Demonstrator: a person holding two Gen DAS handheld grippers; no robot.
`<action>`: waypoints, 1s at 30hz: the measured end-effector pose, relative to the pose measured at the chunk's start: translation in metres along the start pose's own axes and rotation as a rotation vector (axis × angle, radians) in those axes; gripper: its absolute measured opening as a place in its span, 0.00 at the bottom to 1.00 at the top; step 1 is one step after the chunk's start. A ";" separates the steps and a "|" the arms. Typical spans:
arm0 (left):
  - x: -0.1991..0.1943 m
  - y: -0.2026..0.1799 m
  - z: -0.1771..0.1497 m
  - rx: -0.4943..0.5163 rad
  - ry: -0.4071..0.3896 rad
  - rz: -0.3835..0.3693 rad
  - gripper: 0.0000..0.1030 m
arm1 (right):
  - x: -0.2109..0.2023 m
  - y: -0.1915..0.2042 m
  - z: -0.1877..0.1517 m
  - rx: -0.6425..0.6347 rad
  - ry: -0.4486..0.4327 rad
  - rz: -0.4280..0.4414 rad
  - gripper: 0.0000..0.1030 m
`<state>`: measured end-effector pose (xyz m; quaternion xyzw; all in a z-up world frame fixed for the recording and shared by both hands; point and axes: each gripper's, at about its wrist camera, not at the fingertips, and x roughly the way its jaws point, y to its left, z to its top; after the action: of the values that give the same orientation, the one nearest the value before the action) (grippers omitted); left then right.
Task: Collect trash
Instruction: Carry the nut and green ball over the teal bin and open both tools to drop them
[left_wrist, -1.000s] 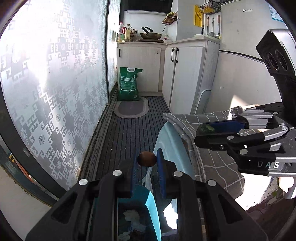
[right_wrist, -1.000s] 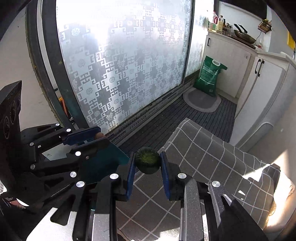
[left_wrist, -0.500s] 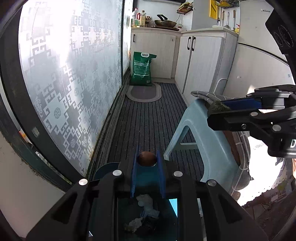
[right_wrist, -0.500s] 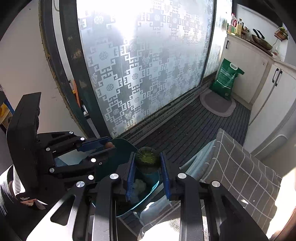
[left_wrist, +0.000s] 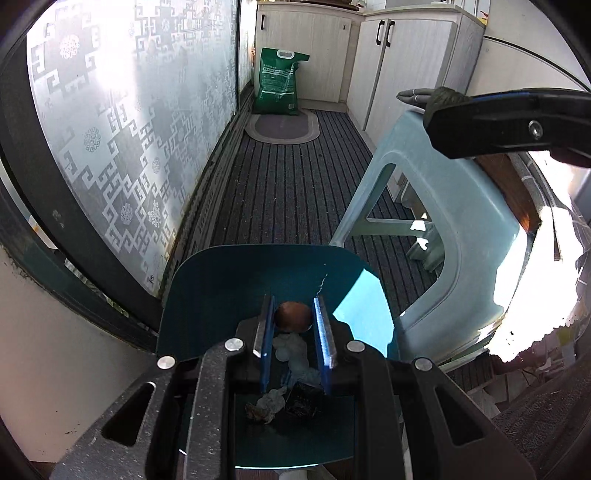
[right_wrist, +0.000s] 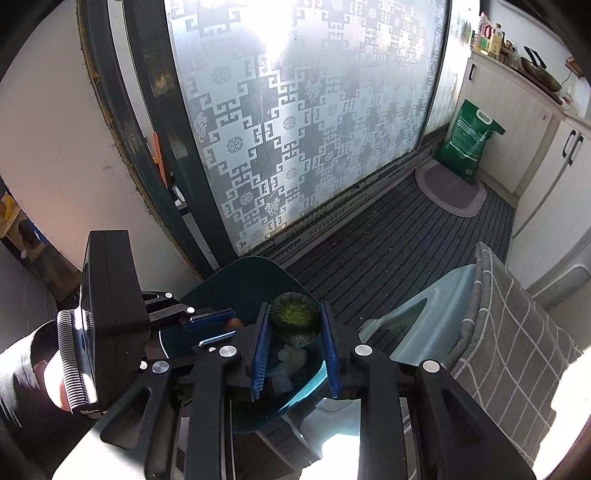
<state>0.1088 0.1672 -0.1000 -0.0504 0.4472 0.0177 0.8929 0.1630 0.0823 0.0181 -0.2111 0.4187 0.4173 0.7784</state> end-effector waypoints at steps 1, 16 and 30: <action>0.003 0.002 -0.003 -0.002 0.010 -0.002 0.22 | 0.001 0.001 -0.001 0.000 0.004 0.002 0.25; 0.045 0.023 -0.037 -0.022 0.174 0.002 0.22 | 0.024 0.002 -0.016 0.059 0.061 0.030 0.25; 0.040 0.031 -0.039 -0.021 0.128 0.025 0.27 | 0.071 0.027 -0.045 0.040 0.144 -0.006 0.25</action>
<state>0.0991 0.1934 -0.1575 -0.0550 0.5039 0.0304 0.8615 0.1408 0.1006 -0.0653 -0.2262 0.4810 0.3905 0.7517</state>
